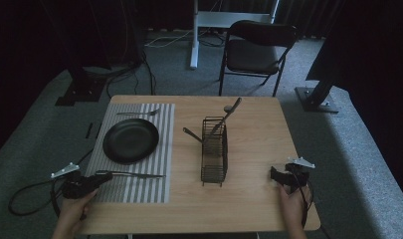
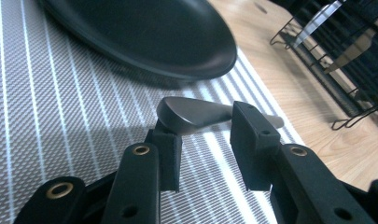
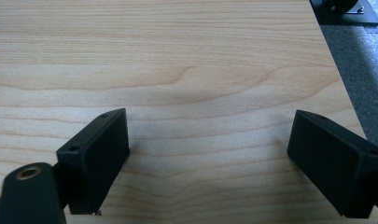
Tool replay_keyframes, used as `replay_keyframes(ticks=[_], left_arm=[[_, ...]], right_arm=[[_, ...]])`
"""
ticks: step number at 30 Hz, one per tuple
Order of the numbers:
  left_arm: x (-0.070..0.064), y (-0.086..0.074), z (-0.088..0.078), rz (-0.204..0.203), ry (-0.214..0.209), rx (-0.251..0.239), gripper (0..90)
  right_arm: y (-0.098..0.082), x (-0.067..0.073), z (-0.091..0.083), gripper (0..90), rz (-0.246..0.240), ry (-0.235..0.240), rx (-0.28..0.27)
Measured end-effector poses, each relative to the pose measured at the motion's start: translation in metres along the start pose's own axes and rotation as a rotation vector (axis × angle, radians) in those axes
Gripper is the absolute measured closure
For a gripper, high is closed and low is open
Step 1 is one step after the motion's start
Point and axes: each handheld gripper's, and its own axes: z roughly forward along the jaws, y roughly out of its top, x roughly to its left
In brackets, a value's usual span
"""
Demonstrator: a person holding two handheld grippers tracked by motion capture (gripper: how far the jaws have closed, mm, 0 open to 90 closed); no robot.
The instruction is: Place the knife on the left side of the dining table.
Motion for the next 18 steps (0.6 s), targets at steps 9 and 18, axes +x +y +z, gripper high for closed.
replay_keyframes(ticks=[9, 18], left_arm=[[0.014, -0.006, 0.009, -0.029, 0.033, 0.047, 67.4], [0.01, -0.012, 0.007, -0.007, 0.104, 0.083, 57.1]], right_arm=[[0.0, 0.0, 0.0, 11.7, 0.0, 0.0, 0.0], [0.0, 0.0, 0.0, 11.9, 0.0, 0.0, 0.0]])
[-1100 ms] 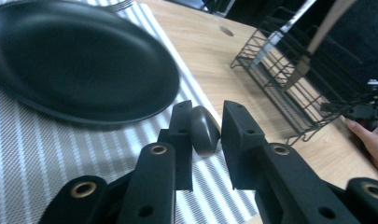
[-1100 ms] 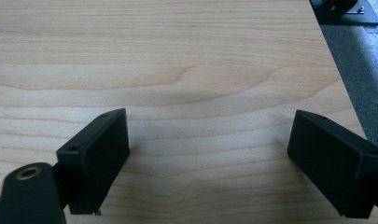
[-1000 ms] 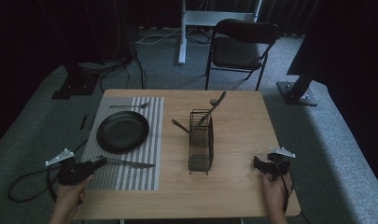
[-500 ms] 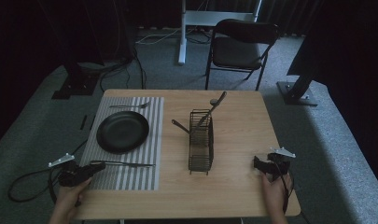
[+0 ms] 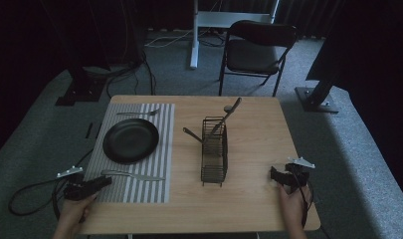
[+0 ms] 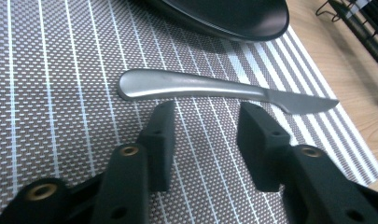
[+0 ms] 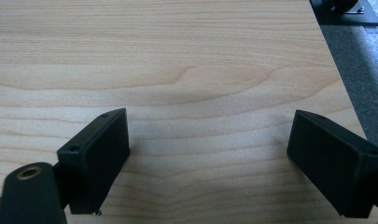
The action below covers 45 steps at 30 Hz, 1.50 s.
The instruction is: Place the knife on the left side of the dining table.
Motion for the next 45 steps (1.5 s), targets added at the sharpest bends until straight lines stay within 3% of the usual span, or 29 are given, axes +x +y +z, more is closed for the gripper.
replay_keyframes(ticks=[2, 5, 6, 7, 8, 10, 13, 18, 22, 27, 28, 30, 33, 34, 42, 44, 45], left_arm=[[-0.007, -0.004, -0.002, 0.037, 0.047, -0.012, 53.9], [-0.014, -0.007, -0.004, 0.061, 0.068, -0.031, 53.2], [-0.022, -0.01, -0.004, 0.101, 0.112, -0.042, 50.6], [-0.022, -0.01, -0.004, 0.101, 0.112, -0.042, 50.5], [-0.03, -0.012, -0.005, 0.134, 0.154, -0.057, 50.3], [-0.038, -0.014, -0.006, 0.148, 0.174, -0.065, 47.3], [-0.044, -0.016, -0.006, 0.142, 0.191, -0.074, 45.4], [-0.061, -0.022, -0.005, 0.172, 0.243, -0.074, 41.8], [-0.065, -0.025, -0.004, 0.157, 0.26, -0.074, 36.8], [-0.068, -0.025, -0.002, 0.153, 0.242, -0.065, 25.9], [-0.069, -0.025, -0.002, 0.147, 0.251, -0.037, 16.2], [-0.07, -0.026, -0.002, 0.139, 0.258, -0.031, 10.3], [-0.071, -0.027, -0.002, 0.139, 0.281, -0.031, 8.4], [-0.07, -0.027, -0.002, 0.13, 0.294, -0.021, 1.3], [-0.072, -0.029, 0.001, 0.132, 0.337, -0.049, 0.0], [-0.076, -0.032, 0.004, 0.169, 0.408, -0.065, 0.0], [-0.076, -0.032, 0.004, 0.169, 0.408, -0.065, 0.0]], right_arm=[[0.0, 0.0, 0.0, 11.9, 0.0, 0.0, 0.0], [0.0, 0.0, 0.0, 11.9, 0.0, 0.0, 0.0], [0.0, 0.0, 0.0, 11.9, 0.0, 0.0, 0.0], [0.0, 0.0, 0.0, 11.9, 0.0, 0.0, 0.0], [0.0, 0.0, 0.0, 11.9, 0.0, 0.0, 0.0], [0.0, 0.0, 0.0, 11.9, 0.0, 0.0, 0.0], [0.0, 0.0, 0.0, 11.9, 0.0, 0.0, 0.0], [0.0, 0.0, 0.0, 11.9, 0.0, 0.0, 0.0], [0.0, 0.0, 0.0, 11.9, 0.0, 0.0, 0.0], [0.0, 0.0, 0.0, 11.9, 0.0, 0.0, 0.0], [0.0, 0.0, 0.0, 11.9, 0.0, 0.0, 0.0], [0.0, 0.0, 0.0, 11.9, 0.0, 0.0, 0.0], [0.0, 0.0, 0.0, 11.9, 0.0, 0.0, 0.0], [0.0, 0.0, 0.0, 11.9, 0.0, 0.0, 0.0], [0.0, 0.0, 0.0, 11.9, 0.0, 0.0, 0.0], [0.0, 0.0, 0.0, 11.9, 0.0, 0.0, 0.0], [0.0, 0.0, 0.0, 11.9, 0.0, 0.0, 0.0]])
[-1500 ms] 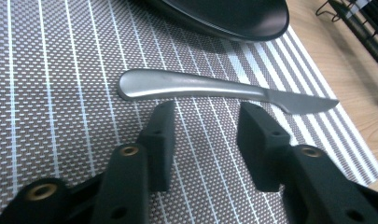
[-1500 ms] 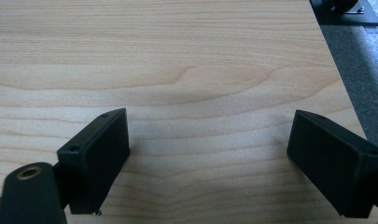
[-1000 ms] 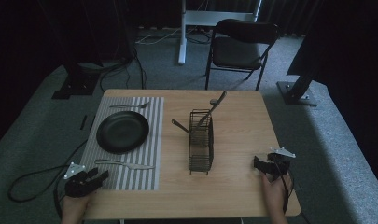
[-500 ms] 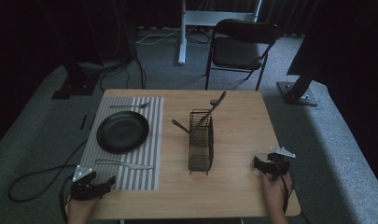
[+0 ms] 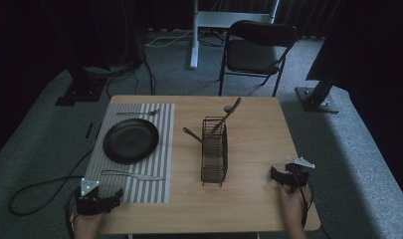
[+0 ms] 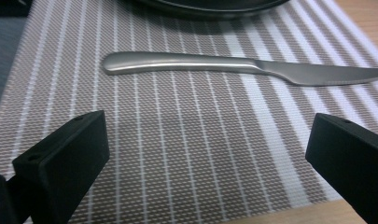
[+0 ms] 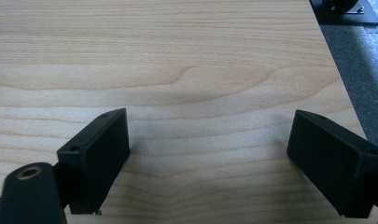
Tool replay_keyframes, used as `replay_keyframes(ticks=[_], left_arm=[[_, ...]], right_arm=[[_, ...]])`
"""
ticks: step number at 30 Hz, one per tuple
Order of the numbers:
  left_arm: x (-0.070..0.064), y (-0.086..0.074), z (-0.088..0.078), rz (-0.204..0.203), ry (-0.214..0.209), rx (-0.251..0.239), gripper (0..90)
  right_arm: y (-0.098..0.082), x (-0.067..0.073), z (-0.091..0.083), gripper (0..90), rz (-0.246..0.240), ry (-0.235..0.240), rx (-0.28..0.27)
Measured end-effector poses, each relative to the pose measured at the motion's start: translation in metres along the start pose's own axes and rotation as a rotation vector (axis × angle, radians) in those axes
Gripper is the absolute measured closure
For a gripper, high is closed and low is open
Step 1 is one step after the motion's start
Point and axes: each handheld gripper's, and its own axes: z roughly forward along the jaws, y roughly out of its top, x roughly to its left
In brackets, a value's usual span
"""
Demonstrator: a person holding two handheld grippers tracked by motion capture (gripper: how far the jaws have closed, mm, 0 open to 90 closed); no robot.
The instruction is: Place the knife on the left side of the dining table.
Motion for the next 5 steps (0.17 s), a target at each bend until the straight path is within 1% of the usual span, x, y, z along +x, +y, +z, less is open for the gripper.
replay_keyframes(ticks=[1, 2, 5], left_arm=[[-0.0012, -0.0006, -0.0002, 0.007, 0.015, -0.007, 0.0], [-0.0027, -0.001, -0.0003, 0.023, 0.016, -0.008, 0.0], [-0.0038, -0.0018, 0.0013, 0.029, 0.009, -0.003, 0.0]], right_arm=[[0.0, 0.0, 0.0, 11.9, 0.0, 0.0, 0.0], [0.0, 0.0, 0.0, 11.9, 0.0, 0.0, 0.0], [0.0001, 0.0, 0.0, 11.9, 0.0, 0.0, 0.0]])
